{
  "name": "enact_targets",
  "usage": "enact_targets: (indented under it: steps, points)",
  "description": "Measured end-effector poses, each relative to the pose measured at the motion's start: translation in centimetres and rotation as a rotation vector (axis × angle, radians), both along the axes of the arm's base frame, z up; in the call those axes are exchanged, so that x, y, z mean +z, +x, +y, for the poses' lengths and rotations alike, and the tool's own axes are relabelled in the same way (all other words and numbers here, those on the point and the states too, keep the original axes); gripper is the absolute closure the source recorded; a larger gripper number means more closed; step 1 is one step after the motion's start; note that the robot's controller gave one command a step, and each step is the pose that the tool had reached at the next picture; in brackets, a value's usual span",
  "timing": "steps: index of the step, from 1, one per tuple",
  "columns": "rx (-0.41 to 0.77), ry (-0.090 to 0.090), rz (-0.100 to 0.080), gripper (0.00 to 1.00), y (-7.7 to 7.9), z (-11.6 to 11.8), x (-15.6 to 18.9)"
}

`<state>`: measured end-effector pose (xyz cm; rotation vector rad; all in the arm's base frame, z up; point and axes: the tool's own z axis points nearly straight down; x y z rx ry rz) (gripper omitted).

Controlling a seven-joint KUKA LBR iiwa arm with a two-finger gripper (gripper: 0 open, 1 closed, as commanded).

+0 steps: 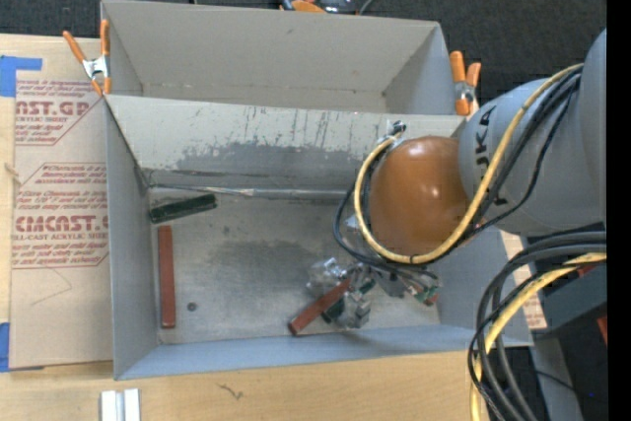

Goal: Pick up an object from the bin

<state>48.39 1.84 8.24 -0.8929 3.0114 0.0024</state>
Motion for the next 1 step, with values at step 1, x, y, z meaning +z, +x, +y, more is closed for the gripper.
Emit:
enact_targets:
  steps: [1]
  points:
    - [-0.003,0.001,-0.010,1.00,2.46,3.50,13.28]
